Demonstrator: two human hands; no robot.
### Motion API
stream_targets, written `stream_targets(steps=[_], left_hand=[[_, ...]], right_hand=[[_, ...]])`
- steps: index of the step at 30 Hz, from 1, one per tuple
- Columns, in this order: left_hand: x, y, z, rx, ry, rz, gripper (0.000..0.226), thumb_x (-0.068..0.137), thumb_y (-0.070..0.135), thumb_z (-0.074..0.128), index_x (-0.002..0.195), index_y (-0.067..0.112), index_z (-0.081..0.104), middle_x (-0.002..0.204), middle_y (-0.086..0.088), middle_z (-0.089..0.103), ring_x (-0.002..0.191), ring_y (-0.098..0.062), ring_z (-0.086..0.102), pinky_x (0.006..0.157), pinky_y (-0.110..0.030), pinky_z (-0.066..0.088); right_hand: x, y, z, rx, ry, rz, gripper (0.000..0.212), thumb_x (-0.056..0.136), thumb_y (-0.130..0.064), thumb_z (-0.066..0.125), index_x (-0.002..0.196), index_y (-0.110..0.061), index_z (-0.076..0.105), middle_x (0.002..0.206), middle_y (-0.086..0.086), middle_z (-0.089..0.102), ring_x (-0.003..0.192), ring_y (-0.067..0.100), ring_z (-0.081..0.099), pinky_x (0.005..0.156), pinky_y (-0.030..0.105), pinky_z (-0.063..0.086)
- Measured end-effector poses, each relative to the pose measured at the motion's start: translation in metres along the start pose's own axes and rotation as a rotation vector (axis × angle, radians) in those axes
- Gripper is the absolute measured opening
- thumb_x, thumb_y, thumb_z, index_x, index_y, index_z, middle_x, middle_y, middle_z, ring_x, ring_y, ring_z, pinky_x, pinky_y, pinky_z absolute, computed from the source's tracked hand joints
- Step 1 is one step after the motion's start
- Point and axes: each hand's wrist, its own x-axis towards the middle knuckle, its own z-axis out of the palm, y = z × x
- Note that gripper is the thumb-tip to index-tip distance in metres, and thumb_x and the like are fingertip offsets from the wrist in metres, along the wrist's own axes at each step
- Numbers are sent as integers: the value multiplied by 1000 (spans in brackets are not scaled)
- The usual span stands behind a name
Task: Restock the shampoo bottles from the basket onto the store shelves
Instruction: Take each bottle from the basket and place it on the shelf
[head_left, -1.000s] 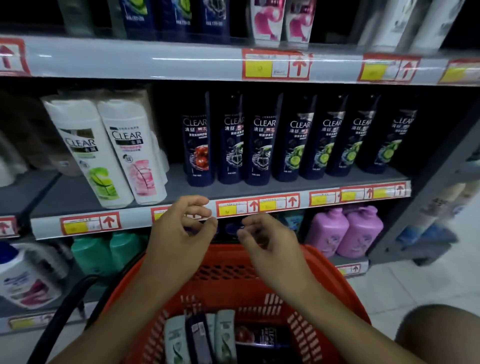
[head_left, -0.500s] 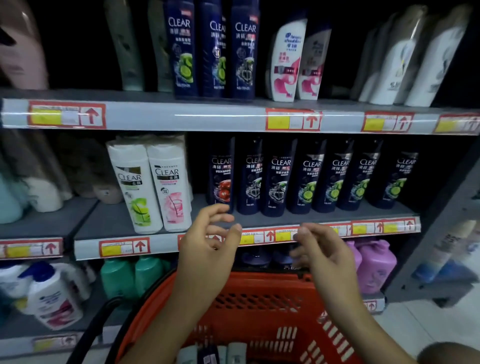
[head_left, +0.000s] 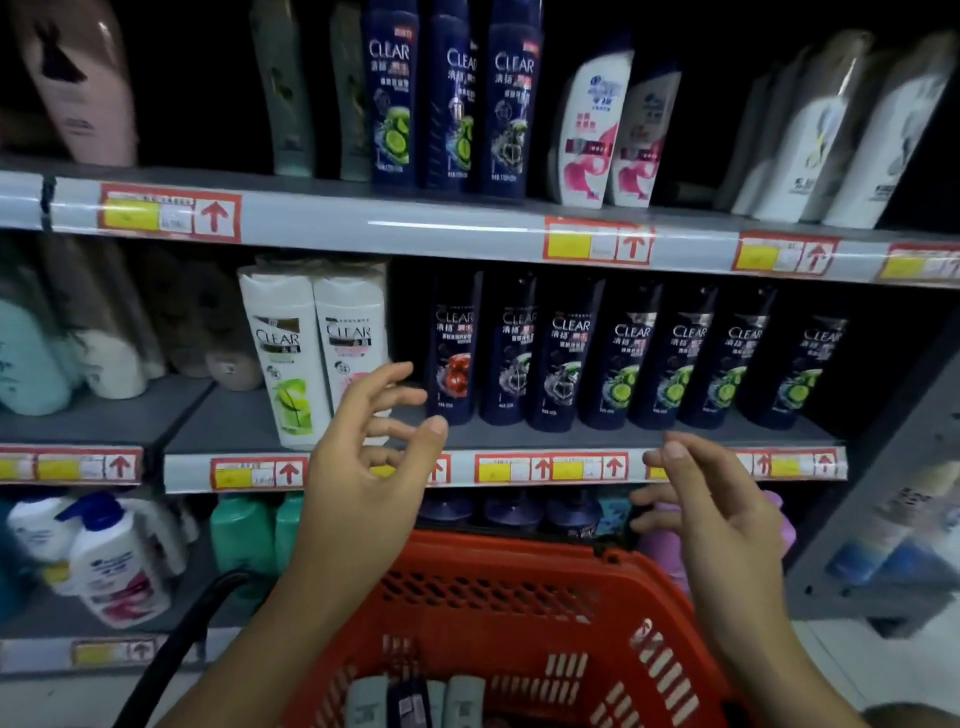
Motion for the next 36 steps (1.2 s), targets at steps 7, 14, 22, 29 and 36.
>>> stream_targets(steps=[7, 14, 22, 29, 36], left_hand=[[-25, -29, 1, 265, -265, -177, 51, 96, 33, 65, 141, 32, 42, 117, 11, 63, 90, -2, 65, 76, -23, 51], [-77, -86, 0, 434, -474, -312, 55, 89, 32, 70, 137, 34, 44, 106, 8, 66, 77, -7, 61, 78, -35, 53], [-118, -123, -42, 846, -1004, -563, 57, 94, 32, 63, 145, 34, 35, 127, 4, 60, 99, -17, 64, 86, -30, 50], [-123, -112, -52, 1040, -1200, -360, 44, 90, 33, 57, 131, 37, 43, 126, 4, 62, 114, -25, 60, 90, -40, 52], [-111, -114, -41, 1039, -1206, -273, 55, 89, 23, 57, 139, 35, 37, 139, 9, 52, 126, -21, 51, 95, -39, 49]], right_hand=[[-6, 47, 12, -269, -243, 106, 9, 98, -22, 62, 90, -21, 66, 84, 8, 69, 66, 28, 68, 68, 55, 58], [-44, 125, 14, -575, -678, 116, 10, 91, -30, 61, 82, -31, 66, 78, -10, 67, 67, 2, 62, 69, 24, 46], [-93, 239, 42, -950, -1061, 754, 25, 95, -22, 63, 78, -5, 67, 67, 11, 61, 59, 24, 59, 58, 29, 50], [-125, 354, 75, -1067, -1056, 821, 90, 67, -54, 61, 141, -4, 53, 139, 19, 59, 128, 34, 57, 107, 35, 47], [-122, 358, 75, -834, -866, 709, 80, 54, -44, 81, 123, -16, 53, 111, 1, 69, 104, 23, 68, 89, 40, 57]])
